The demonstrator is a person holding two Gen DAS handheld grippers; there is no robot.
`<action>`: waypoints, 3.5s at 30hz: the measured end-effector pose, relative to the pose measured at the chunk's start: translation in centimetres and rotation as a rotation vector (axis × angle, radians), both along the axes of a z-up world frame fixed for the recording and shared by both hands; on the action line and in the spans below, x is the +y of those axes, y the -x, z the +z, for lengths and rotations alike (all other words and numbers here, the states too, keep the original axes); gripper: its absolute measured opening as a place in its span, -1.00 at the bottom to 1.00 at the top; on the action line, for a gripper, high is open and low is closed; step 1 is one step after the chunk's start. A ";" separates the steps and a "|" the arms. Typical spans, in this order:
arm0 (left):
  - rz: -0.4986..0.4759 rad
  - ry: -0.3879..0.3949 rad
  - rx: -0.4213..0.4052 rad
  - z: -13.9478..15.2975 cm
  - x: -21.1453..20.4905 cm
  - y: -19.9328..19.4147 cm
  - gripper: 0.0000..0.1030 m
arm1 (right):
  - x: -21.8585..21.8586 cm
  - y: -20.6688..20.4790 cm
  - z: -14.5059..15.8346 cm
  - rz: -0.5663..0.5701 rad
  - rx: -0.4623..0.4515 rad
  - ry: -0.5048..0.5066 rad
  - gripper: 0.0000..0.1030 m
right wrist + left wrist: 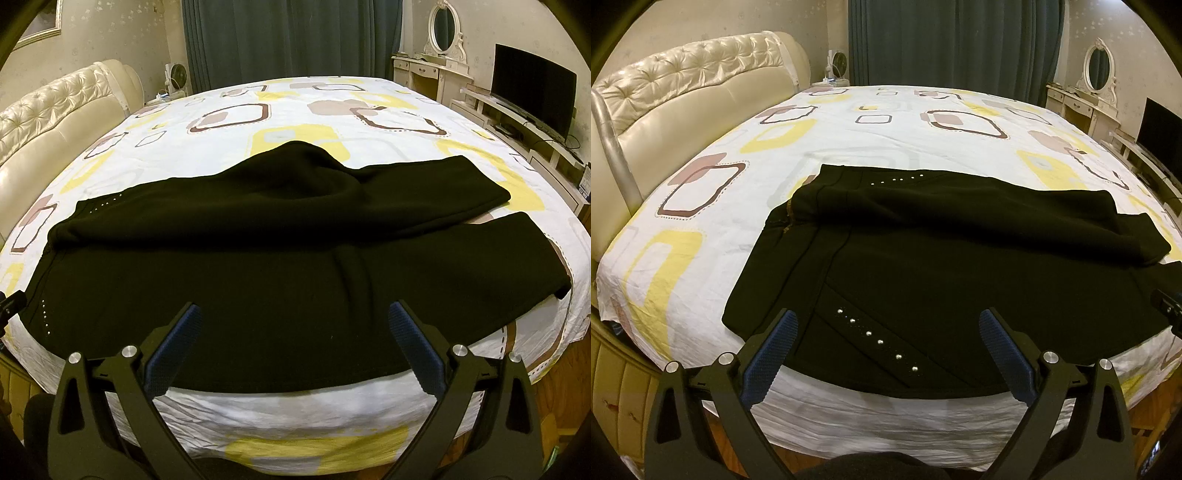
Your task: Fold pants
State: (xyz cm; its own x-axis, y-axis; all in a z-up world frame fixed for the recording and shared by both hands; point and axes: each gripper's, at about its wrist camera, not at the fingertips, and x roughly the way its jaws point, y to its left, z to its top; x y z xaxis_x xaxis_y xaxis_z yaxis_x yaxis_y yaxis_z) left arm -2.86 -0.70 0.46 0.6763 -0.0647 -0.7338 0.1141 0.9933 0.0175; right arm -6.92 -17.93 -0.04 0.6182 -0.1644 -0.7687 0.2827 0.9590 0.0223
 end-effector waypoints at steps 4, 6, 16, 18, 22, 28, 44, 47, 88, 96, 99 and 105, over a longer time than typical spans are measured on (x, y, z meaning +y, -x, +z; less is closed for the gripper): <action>0.000 -0.002 -0.001 0.0 0.0 0.0 0.91 | 0.1 0.0 0.0 0.000 -0.001 0.001 0.96; -0.001 -0.001 0.000 0.0 0.0 0.0 0.91 | 0.0 0.0 0.0 -0.001 0.000 0.001 0.96; -0.001 -0.002 -0.001 0.0 0.0 0.0 0.91 | 0.0 -0.1 -0.1 -0.002 0.002 -0.001 0.96; -0.001 -0.002 0.000 0.0 0.0 0.0 0.91 | 0.0 -0.1 -0.1 -0.001 0.003 -0.002 0.96; -0.001 -0.002 -0.001 0.0 0.0 0.0 0.91 | 0.1 -0.1 -0.2 0.000 0.003 -0.002 0.96; -0.001 -0.002 0.000 0.0 0.0 0.0 0.91 | 0.2 0.0 -0.3 -0.001 0.003 -0.003 0.96; -0.003 -0.003 0.002 0.0 -0.1 -0.1 0.91 | 0.3 0.0 -0.7 0.003 0.007 -0.006 0.96; -0.006 -0.002 0.005 -0.1 -0.1 -0.2 0.91 | 0.2 0.0 -0.8 0.006 0.010 -0.015 0.96; 0.062 -0.078 0.084 -2.9 0.6 -1.9 0.91 | -37.8 14.3 -8.4 -0.748 -0.389 -1.310 -0.06; 0.047 -0.083 0.090 -3.1 -0.2 -1.9 0.91 | -39.0 9.7 -3.0 -0.631 -0.294 -0.857 -0.87; 0.045 -0.081 0.085 -3.0 -0.4 -1.8 0.91 | -37.3 8.3 2.1 -0.434 -0.344 -0.583 -0.89; 0.040 -0.073 0.098 -3.5 -0.8 -2.0 0.91 | -38.2 9.9 -0.9 -0.444 -0.240 -0.504 -0.89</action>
State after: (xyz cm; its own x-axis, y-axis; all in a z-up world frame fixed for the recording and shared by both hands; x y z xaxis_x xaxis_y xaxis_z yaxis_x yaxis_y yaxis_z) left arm -0.87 -1.51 -3.02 0.6023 0.0165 -0.7981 0.0790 0.9936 0.0802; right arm -16.80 -56.14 -0.94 0.7370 -0.1002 -0.6684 0.5758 0.6110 0.5433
